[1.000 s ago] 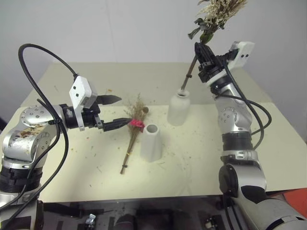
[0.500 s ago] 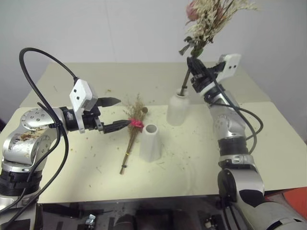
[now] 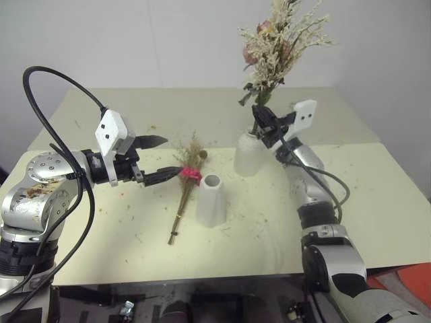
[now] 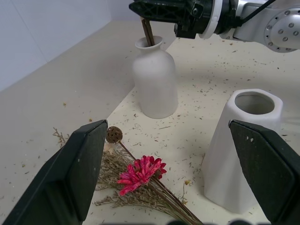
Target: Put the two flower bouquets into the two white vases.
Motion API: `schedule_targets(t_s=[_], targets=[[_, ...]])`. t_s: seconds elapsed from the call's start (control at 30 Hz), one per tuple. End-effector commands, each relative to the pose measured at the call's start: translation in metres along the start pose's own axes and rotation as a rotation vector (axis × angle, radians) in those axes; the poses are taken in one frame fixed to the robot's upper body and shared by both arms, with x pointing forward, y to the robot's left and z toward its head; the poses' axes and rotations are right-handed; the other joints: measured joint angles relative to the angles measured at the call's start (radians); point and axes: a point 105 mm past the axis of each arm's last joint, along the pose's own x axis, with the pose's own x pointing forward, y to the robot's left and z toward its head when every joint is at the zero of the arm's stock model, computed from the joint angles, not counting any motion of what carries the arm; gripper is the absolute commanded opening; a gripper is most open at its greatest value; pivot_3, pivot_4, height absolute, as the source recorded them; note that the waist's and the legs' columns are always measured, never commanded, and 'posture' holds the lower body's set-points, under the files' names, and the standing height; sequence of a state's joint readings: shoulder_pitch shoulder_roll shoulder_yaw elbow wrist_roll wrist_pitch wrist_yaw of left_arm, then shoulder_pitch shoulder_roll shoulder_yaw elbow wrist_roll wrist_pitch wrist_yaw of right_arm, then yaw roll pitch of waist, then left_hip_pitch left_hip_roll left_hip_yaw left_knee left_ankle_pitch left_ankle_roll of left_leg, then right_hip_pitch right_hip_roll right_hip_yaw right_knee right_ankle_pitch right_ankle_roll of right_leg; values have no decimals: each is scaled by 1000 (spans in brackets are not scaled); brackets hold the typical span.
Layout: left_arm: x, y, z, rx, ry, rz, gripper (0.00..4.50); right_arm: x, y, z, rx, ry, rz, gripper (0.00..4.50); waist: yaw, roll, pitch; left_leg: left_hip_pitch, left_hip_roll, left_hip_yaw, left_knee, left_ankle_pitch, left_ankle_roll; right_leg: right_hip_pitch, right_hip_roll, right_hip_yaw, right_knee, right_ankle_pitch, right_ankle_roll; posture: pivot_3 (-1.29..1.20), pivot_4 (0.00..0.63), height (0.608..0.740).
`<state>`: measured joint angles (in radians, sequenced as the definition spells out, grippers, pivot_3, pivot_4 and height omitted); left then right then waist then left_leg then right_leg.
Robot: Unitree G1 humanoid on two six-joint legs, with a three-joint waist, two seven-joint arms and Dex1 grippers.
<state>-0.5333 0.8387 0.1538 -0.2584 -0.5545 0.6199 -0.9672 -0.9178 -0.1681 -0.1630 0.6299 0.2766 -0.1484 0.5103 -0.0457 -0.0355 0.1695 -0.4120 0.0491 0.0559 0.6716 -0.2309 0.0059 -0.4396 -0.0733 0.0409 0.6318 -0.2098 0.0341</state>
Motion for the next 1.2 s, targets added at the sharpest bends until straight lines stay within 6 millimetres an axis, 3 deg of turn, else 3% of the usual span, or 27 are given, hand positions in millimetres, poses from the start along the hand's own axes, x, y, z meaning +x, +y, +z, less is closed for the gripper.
schedule_targets(t_s=[0.03,0.1,0.13,0.47,0.63,0.83,0.97,1.03,1.2], targets=[[-5,0,12,35,-30,17,4500,2,1,15,-21,-64,0,221,0,0,0,0,0,0,0,0,0,0,0,0,0,0,0,0,150,740],[-5,0,12,33,-30,18,4500,1,0,16,3,-67,2,221,0,0,0,0,0,0,0,0,0,0,0,0,0,0,0,0,150,740],[-5,0,11,33,-31,19,4500,0,0,15,9,-63,8,963,0,0,0,0,0,0,0,0,0,0,0,0,0,0,0,0,150,740],[-3,2,12,36,-41,25,4500,-18,2,4,-63,21,9,4325,1,0,0,0,0,0,0,0,0,0,0,0,0,0,0,0,150,740],[-4,2,11,34,-43,29,4500,-30,-1,5,-131,37,-17,4417,2,0,0,0,0,0,0,0,0,0,0,0,0,0,0,0,150,740],[-20,12,6,-93,-82,133,4500,-59,-6,28,-188,57,-9,4417,2,0,0,0,0,0,0,0,0,0,0,0,0,0,0,0,150,740],[-39,13,6,-212,-127,194,4500,-77,-14,35,-254,221,4,4417,2,0,0,1,0,0,0,0,0,1,0,0,1,0,0,0,150,740],[-45,15,2,-234,-124,262,4500,-87,-14,42,-266,272,36,4417,4,0,0,1,0,0,0,0,0,1,0,0,0,0,0,0,150,740],[-60,17,-26,-371,14,407,4500,-125,8,61,-402,455,297,4417,13,0,0,3,0,0,-1,0,0,2,0,0,-1,0,0,0,150,740]])
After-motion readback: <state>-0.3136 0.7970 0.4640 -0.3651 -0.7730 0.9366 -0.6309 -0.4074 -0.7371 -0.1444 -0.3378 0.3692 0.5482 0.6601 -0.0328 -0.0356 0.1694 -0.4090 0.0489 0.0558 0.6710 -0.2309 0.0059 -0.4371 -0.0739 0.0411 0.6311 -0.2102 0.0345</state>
